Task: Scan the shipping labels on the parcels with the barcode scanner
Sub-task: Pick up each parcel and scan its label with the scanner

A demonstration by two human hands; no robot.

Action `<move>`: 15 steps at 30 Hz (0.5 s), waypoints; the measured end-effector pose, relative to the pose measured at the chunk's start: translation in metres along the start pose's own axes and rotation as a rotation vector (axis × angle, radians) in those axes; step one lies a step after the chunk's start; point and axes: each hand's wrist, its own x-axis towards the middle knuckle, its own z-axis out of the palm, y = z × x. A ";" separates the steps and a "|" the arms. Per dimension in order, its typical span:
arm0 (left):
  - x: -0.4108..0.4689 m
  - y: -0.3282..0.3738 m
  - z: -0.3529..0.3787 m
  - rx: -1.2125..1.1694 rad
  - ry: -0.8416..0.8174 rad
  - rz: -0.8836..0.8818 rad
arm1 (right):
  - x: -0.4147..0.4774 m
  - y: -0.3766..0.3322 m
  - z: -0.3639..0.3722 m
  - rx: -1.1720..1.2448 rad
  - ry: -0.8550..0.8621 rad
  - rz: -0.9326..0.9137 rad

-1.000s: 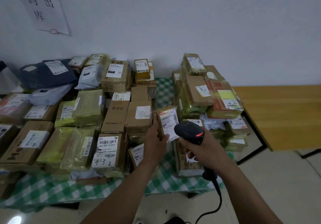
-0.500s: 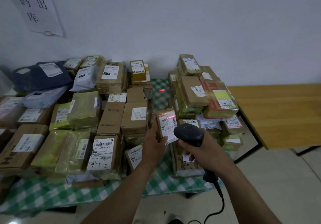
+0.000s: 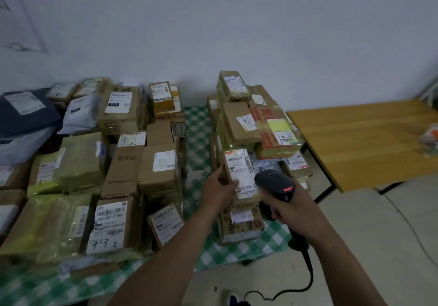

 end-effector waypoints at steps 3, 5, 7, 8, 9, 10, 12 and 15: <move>0.017 0.003 0.010 0.025 -0.010 -0.036 | 0.003 0.005 -0.003 -0.018 -0.006 0.011; 0.027 -0.002 0.014 0.069 -0.012 -0.052 | 0.006 0.009 -0.005 -0.010 0.000 0.039; 0.034 -0.009 0.017 0.090 -0.004 -0.071 | 0.008 0.009 -0.007 -0.021 0.006 0.050; 0.035 -0.010 0.018 0.083 0.005 -0.075 | 0.008 0.007 -0.008 -0.023 0.003 0.050; 0.037 -0.010 0.018 0.086 0.013 -0.065 | 0.009 0.006 -0.008 -0.020 -0.007 0.042; 0.037 -0.010 0.018 0.085 0.012 -0.054 | 0.010 0.006 -0.008 -0.018 -0.016 0.032; 0.034 -0.008 0.017 0.080 0.019 -0.022 | 0.012 0.005 -0.007 -0.025 -0.034 0.007; 0.016 -0.013 0.008 0.128 0.095 -0.022 | 0.012 0.001 0.004 -0.027 -0.063 -0.019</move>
